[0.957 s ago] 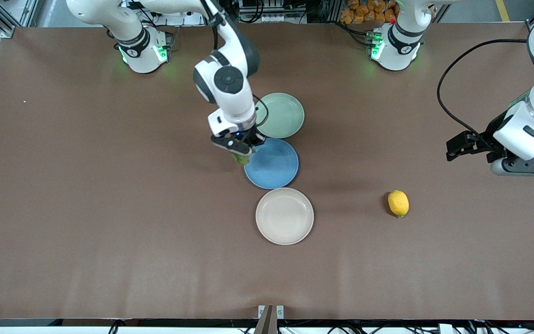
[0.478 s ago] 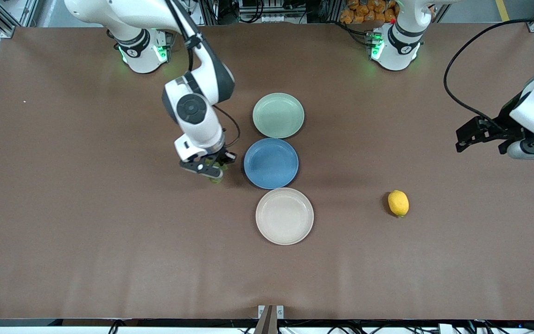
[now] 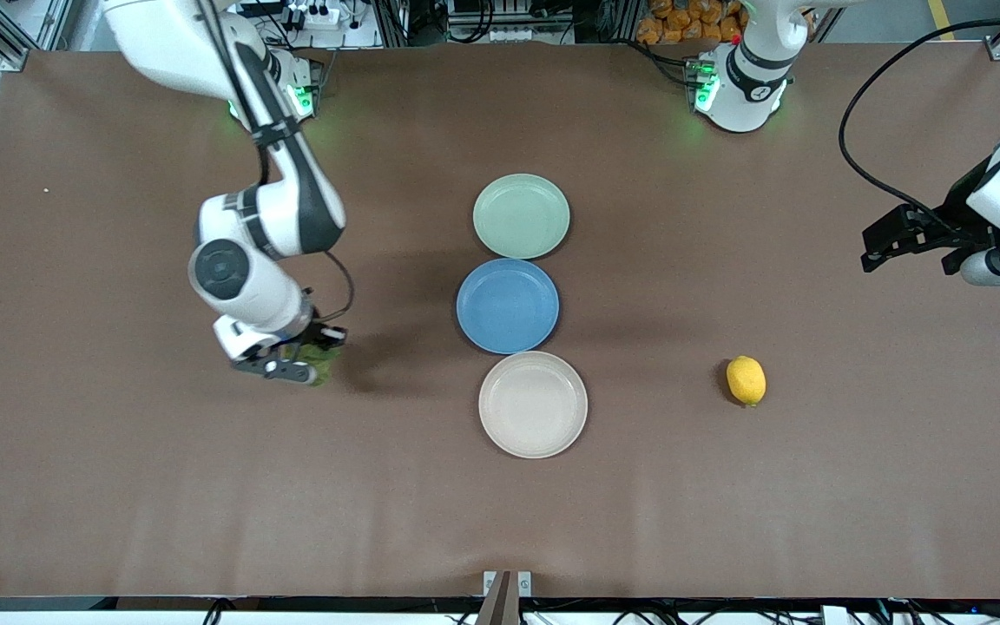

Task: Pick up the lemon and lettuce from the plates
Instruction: 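Lift the lettuce leaf with the right gripper and carry it aside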

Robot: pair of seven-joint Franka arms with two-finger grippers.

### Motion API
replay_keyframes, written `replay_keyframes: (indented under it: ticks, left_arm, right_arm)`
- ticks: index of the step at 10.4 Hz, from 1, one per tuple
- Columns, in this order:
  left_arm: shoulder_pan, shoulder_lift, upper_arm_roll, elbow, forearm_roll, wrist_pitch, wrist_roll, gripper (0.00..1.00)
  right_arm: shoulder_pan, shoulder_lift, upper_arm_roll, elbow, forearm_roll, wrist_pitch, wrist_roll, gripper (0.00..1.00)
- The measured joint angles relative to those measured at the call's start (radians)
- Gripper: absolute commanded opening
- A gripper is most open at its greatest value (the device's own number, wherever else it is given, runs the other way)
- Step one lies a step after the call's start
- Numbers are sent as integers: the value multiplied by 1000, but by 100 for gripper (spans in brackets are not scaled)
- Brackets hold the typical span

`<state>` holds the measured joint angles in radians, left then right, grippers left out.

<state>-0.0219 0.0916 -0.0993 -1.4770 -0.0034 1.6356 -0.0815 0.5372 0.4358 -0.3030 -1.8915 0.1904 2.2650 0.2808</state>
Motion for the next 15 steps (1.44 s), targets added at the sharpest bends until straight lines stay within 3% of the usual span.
replay_keyframes:
  ticks: [4,5,6,7,12,15]
  left_arm:
    - [1,1,2,-1,0,-7,-3,100]
    - [1,1,2,-1,0,-21,-3,100]
    - [1,1,2,-1,0,-39,-3,100]
    - [1,1,3,-2,0,-48,-3,100]
    - [1,1,3,-2,0,-58,-3,100]
    - [4,6,4,-4,0,-59,-3,100]
  right_arm:
    - [-190,28,1,-13,0,1,-271,0]
    - [-223,38,1,-13,0,3,-323,21]
    - [-264,52,2,-13,0,8,-374,73]
    - [-299,66,2,-12,1,15,-409,100]
    - [-321,81,15,-7,1,20,-428,100]
    - [-397,17,105,-44,-1,14,-428,100]
